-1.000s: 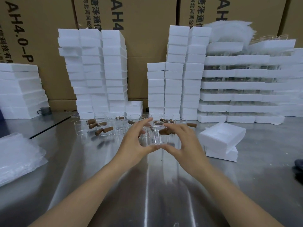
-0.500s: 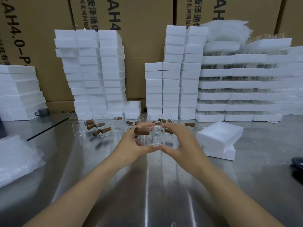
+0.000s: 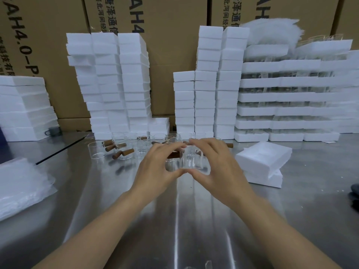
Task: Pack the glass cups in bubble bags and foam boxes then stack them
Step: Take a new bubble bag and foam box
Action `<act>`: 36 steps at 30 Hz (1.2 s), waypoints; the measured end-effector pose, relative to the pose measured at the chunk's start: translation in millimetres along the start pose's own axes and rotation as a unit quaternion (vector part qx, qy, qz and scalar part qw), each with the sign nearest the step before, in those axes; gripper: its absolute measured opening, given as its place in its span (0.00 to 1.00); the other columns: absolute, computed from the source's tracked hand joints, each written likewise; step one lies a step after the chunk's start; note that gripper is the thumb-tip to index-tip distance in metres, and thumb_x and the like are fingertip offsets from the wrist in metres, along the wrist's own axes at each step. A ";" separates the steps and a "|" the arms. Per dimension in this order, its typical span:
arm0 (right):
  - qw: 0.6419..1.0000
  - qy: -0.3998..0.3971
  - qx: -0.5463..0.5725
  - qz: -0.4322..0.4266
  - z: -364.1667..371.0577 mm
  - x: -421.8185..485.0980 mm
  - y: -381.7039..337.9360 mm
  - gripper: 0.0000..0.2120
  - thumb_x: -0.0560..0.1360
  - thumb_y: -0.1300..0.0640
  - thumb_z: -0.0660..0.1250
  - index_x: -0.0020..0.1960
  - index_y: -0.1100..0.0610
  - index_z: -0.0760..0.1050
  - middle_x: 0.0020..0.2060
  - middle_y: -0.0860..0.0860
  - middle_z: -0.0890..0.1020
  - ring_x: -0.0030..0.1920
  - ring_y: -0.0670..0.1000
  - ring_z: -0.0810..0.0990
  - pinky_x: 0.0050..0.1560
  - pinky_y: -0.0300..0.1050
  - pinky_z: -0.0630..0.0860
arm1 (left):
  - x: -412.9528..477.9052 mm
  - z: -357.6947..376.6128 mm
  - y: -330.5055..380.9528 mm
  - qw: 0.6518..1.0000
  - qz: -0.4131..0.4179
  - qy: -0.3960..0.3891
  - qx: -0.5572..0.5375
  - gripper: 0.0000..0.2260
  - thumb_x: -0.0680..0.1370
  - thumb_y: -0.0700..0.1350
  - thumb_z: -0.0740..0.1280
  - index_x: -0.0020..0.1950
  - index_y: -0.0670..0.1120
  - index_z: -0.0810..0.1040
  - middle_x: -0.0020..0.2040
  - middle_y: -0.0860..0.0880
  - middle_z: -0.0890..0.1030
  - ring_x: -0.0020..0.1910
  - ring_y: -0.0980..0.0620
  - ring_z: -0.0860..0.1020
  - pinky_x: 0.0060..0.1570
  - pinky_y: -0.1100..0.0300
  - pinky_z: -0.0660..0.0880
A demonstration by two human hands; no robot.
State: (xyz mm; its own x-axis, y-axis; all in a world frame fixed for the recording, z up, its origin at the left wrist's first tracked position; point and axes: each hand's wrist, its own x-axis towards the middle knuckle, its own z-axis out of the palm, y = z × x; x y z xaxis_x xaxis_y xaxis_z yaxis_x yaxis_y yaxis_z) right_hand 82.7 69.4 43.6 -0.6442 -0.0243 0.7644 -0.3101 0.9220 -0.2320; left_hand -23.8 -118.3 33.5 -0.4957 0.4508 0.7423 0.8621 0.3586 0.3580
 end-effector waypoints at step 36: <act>0.988 -0.098 -0.066 0.100 -2.4 -0.2 13.9 0.08 0.85 0.47 0.61 0.51 0.45 0.78 0.36 0.40 0.76 0.40 0.51 0.79 0.35 0.41 0.68 | 1.0 -1.3 11.9 0.995 0.080 0.004 0.057 0.30 0.74 0.48 0.81 0.72 0.60 0.74 0.76 0.63 0.72 0.75 0.59 0.69 0.65 0.59 0.75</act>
State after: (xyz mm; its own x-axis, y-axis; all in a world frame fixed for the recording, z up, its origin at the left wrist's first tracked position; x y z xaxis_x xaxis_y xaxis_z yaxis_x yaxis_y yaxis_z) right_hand 80.3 83.1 41.6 -0.8098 0.1006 0.5780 -0.0778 0.9581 -0.2758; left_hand -13.9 -114.7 39.2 -0.3525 0.5028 0.7893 0.9119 0.3742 0.1689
